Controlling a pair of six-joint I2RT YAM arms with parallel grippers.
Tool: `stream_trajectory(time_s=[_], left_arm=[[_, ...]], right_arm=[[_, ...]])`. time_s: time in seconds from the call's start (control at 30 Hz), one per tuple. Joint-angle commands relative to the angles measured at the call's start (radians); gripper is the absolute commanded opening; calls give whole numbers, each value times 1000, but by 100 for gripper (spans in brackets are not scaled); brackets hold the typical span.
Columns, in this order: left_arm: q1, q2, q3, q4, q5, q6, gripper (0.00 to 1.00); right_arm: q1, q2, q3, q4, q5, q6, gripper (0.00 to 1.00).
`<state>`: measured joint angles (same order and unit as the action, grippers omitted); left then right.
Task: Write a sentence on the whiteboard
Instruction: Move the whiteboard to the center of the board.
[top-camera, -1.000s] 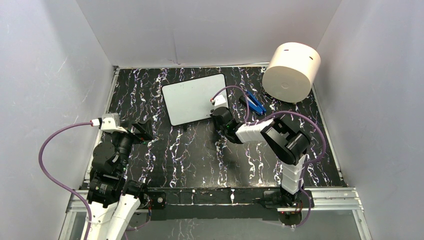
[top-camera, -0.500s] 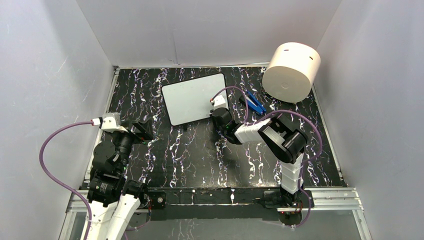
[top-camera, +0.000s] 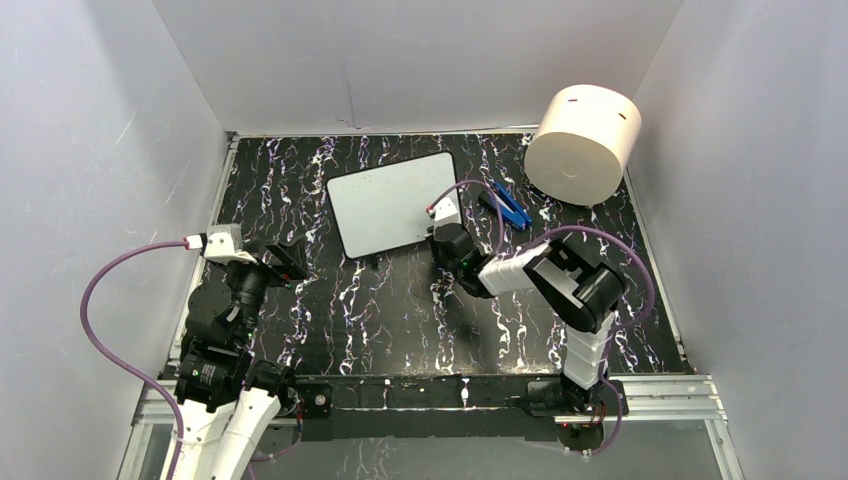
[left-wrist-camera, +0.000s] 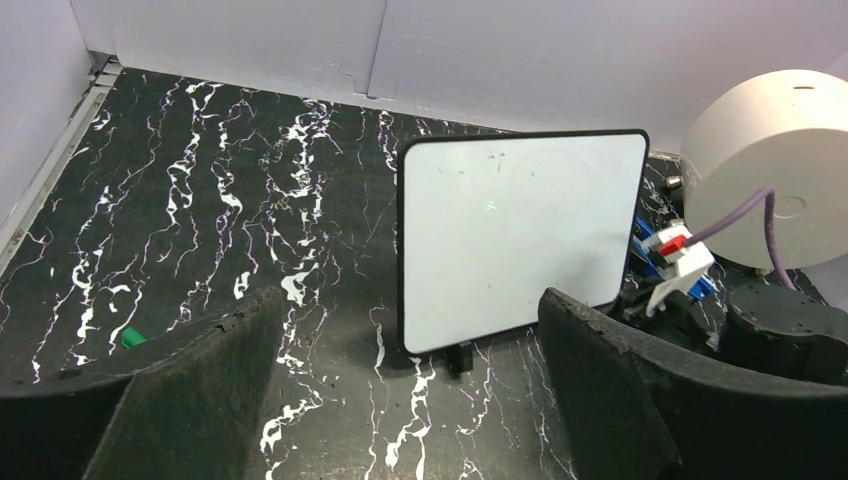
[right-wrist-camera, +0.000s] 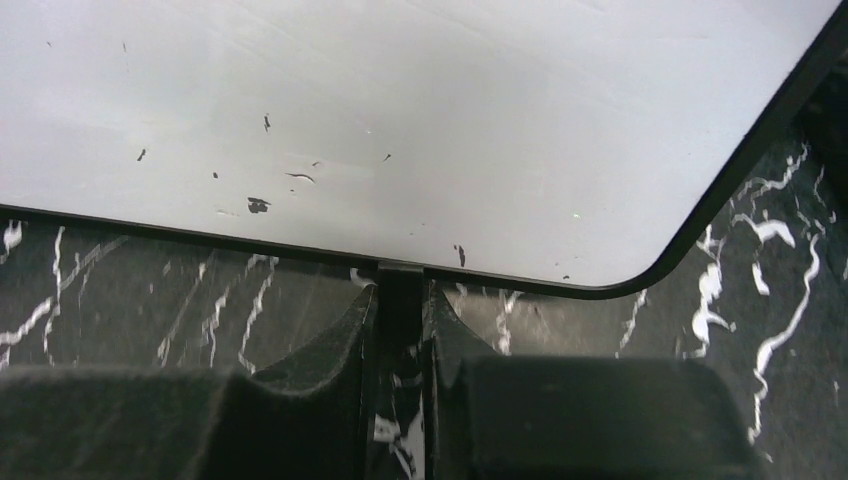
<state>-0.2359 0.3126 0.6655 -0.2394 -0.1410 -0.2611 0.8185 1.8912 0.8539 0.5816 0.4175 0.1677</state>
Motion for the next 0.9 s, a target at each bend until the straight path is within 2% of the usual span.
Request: stream_trajectory(time_s=[0.0, 0.73, 0.87], left_arm=[[-5, 11, 5, 21, 9, 14, 95], [-4, 48, -6, 34, -11, 12, 95], [-4, 60, -14, 45, -23, 6, 95]], right_arm=[[3, -98, -100, 30, -47, -30, 0], [3, -537, -466, -168, -33, 47, 0], [4, -589, -494, -176, -16, 55, 6]])
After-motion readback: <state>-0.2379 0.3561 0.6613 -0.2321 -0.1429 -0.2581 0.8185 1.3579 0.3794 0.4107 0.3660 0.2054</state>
